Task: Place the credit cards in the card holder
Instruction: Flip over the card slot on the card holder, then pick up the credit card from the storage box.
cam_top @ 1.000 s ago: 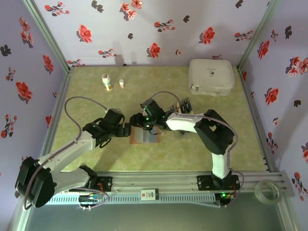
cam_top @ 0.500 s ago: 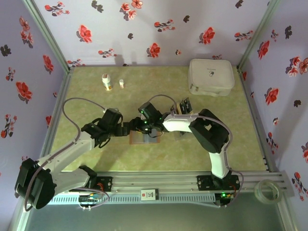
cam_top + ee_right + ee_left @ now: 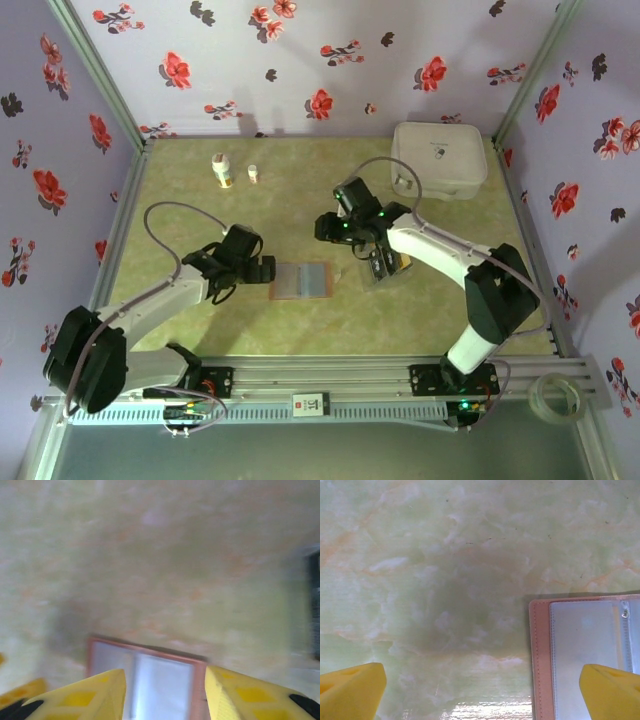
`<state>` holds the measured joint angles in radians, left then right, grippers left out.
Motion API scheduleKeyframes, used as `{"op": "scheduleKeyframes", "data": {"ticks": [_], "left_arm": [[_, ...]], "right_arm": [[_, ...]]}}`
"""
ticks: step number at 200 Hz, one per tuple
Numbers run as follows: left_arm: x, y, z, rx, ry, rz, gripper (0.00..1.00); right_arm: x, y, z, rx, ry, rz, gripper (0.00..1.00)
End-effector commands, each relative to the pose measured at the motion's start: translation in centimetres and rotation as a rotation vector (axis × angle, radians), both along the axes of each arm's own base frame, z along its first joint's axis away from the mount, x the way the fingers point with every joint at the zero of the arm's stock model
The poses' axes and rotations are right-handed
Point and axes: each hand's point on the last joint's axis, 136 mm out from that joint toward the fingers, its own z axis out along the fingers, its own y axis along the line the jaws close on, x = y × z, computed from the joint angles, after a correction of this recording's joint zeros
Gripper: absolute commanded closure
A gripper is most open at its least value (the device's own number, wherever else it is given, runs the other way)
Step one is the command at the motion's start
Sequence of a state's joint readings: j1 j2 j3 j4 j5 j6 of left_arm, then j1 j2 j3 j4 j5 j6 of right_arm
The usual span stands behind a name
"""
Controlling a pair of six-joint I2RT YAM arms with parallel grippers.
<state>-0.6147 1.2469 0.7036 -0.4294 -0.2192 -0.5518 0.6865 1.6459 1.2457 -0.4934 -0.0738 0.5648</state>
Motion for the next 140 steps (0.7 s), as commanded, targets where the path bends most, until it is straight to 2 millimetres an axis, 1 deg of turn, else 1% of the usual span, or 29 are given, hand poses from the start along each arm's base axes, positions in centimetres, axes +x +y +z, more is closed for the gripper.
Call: {"op": "scheduleKeyframes", "data": {"ticks": [1,17,36,67,75,85,109,140], "left_arm": [[0.5,-0.5,-0.3,-0.029,0.007,0.020,0.00],[0.7,-0.6,-0.3,-0.024,0.009,0.017,0.00],[0.8,-0.6,-0.3,-0.021,0.011,0.016,0.00],[0.7,-0.6,-0.4,-0.024,0.016,0.021,0.00],[0.6,-0.6,-0.4,-0.023,0.018,0.021,0.00],[0.5,-0.5,-0.5,-0.023,0.021,0.023,0.00],[0.4,-0.5,-0.5,-0.024,0.021,0.025,0.00],[0.4,-0.5,-0.4,-0.025,0.021,0.026,0.00]], "right_arm": [[-0.4,-5.2,-1.3,-0.345,0.002,0.054,0.60],[0.4,-6.2,-1.7,-0.445,0.000,0.060,0.64],[1.4,-6.9,-2.3,-0.537,0.004,0.065,0.68],[2.6,-7.1,-3.4,-0.623,0.016,0.078,0.71],[3.1,-7.7,-3.5,-0.670,0.004,0.065,0.71],[3.6,-7.9,-3.6,-0.697,-0.001,0.060,0.71],[4.2,-8.1,-4.1,-0.719,0.006,0.056,0.71],[4.7,-7.8,-5.0,-0.690,0.028,0.056,0.71]]}}
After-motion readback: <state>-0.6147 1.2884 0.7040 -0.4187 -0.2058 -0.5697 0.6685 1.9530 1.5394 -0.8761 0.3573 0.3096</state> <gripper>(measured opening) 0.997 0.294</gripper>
